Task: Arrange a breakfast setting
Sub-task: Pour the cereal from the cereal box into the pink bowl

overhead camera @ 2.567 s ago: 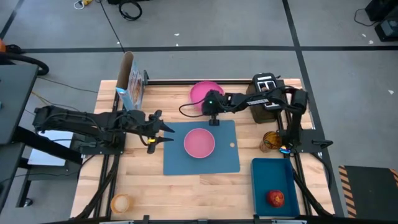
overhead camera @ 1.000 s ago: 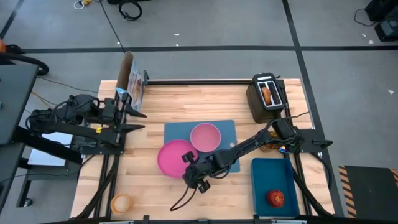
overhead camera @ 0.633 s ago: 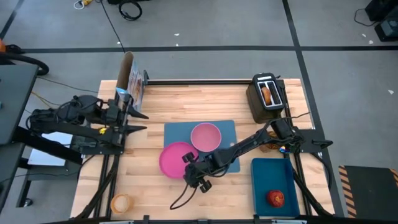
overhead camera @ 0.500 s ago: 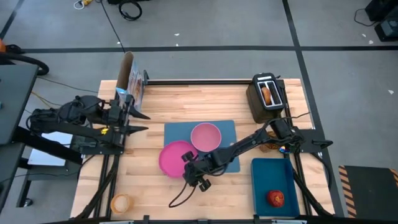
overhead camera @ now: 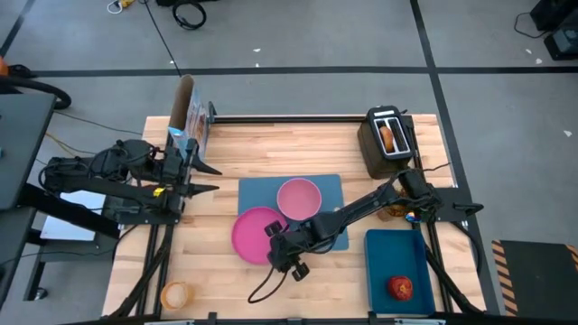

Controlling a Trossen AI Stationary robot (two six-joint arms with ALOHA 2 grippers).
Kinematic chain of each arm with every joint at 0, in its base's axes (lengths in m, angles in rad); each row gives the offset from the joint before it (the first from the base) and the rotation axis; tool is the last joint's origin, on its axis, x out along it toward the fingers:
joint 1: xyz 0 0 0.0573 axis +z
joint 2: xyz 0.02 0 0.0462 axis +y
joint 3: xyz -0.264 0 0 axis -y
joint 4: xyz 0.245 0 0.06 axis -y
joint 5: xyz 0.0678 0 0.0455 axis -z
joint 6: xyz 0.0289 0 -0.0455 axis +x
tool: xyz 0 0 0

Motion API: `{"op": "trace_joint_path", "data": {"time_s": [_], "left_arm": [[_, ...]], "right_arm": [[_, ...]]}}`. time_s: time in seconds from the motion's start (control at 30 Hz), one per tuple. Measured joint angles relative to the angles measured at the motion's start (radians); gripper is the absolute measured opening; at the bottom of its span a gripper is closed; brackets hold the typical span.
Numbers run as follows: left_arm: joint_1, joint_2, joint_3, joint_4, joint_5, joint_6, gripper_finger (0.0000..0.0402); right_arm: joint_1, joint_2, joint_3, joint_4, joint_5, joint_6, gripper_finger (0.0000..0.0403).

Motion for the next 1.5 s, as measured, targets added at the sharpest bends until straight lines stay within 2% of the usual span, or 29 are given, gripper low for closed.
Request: {"op": "trace_joint_path", "data": {"time_s": [0.13, 0.37, 0.47, 0.57, 0.67, 0.8, 0.87, 1.07, 1.23, 1.33, 1.5], "left_arm": [[0.0, 0.0, 0.0, -0.013, 0.0, -0.003, 0.0172], [0.0, 0.0, 0.0, -0.058, -0.028, -0.026, 0.0172], [0.0, 0.002, 0.021, -0.128, -0.193, -0.035, 0.0172], [0.0, 0.024, 0.097, -0.202, -0.374, -0.031, 0.0172], [0.0, 0.068, 0.193, -0.319, -0.482, -0.082, 0.0172], [0.006, 0.137, 0.313, -0.61, -0.586, -0.267, 0.0174], [0.015, 0.164, 0.349, -0.76, -0.605, -0.398, 0.0183], [0.021, 0.178, 0.354, -1.052, -0.601, -0.751, 0.025], [0.021, 0.176, 0.354, -1.21, -0.592, -0.974, 0.03], [0.021, 0.183, 0.334, -1.254, -0.641, -1.09, 0.0306], [0.05, 0.192, 0.223, -1.257, -0.729, -1.198, 0.0307]], "right_arm": [[-0.005, -0.097, 0.0, -0.104, 0.052, 0.044, 0.0159], [-0.005, -0.268, 0.0, -0.314, 0.239, 0.148, 0.017], [-0.005, -0.327, -0.013, -0.347, 0.311, 0.183, 0.0169], [-0.004, -0.385, -0.07, -0.336, 0.367, 0.201, 0.017], [-0.004, -0.437, -0.144, -0.319, 0.403, 0.238, 0.017], [-0.005, -0.499, -0.255, -0.272, 0.45, 0.267, 0.017], [-0.006, -0.523, -0.311, -0.237, 0.474, 0.267, 0.017], [-0.036, -0.581, -0.449, -0.101, 0.52, 0.25, 0.017], [-0.08, -0.598, -0.495, -0.054, 0.522, 0.25, 0.017], [-0.1, -0.598, -0.499, -0.048, 0.521, 0.249, 0.017], [-0.116, -0.598, -0.499, -0.04, 0.521, 0.229, 0.017]]}}
